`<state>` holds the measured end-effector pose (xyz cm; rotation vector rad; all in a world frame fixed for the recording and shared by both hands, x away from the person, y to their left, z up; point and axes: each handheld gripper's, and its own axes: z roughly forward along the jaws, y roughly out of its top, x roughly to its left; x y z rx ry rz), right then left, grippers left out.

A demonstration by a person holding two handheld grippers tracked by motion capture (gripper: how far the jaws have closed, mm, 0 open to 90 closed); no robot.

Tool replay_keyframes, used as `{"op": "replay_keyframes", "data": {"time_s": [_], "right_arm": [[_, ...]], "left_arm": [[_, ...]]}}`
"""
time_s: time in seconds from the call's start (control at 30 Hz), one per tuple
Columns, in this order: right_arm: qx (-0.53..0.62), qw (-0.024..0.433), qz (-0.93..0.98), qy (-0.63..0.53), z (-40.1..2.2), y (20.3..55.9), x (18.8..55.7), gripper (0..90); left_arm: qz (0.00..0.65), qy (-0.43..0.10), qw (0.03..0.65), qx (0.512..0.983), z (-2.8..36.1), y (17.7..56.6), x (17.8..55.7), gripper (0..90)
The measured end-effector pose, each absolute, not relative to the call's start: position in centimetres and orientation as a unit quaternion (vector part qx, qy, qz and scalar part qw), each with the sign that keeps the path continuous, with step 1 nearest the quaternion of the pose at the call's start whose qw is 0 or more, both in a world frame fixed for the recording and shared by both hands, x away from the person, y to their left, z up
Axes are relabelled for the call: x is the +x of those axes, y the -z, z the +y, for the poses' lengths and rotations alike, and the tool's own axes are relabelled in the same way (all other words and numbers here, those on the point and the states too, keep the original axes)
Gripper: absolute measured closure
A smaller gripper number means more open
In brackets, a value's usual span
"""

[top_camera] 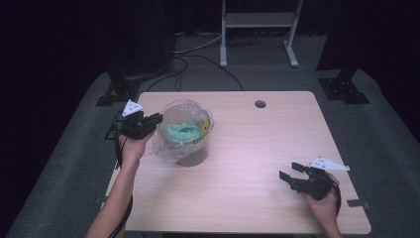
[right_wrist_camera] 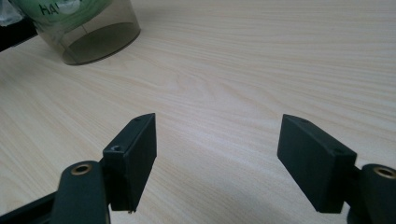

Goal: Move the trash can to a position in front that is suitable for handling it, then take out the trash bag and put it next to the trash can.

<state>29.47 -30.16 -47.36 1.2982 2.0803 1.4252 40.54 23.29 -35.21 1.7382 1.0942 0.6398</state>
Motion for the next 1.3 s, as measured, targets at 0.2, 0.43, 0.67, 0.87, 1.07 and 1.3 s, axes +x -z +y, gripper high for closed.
{"op": "replay_keyframes", "data": {"time_s": [0.2, 0.43, 0.67, 0.87, 1.07, 1.3], "right_arm": [[0.454, 0.151, 0.725, -0.497, -30.1, 47.4, 29.5, 27.6], [0.460, 0.142, 0.719, -0.501, -30.2, 47.3, 29.8, 27.6], [0.465, 0.139, 0.720, -0.496, -30.1, 47.4, 30.4, 27.6], [0.472, 0.130, 0.720, -0.492, -30.1, 47.5, 31.0, 27.9], [0.462, 0.132, 0.714, -0.510, -29.8, 44.5, 32.3, 27.9], [0.438, 0.112, 0.724, -0.521, -28.0, 41.0, 35.0, 26.2]], "left_arm": [[0.444, -0.286, 0.486, 0.696, 23.2, 35.0, 40.1, 88.0], [0.439, -0.264, 0.510, 0.691, 23.4, 35.1, 40.0, 89.2], [0.430, -0.257, 0.530, 0.684, 23.6, 34.9, 39.8, 89.1], [0.423, -0.246, 0.542, 0.683, 23.7, 35.1, 39.5, 89.1], [0.415, -0.238, 0.552, 0.683, 23.7, 34.5, 39.9, 89.1], [0.405, -0.239, 0.556, 0.686, 23.3, 33.8, 39.8, 89.1]]}}
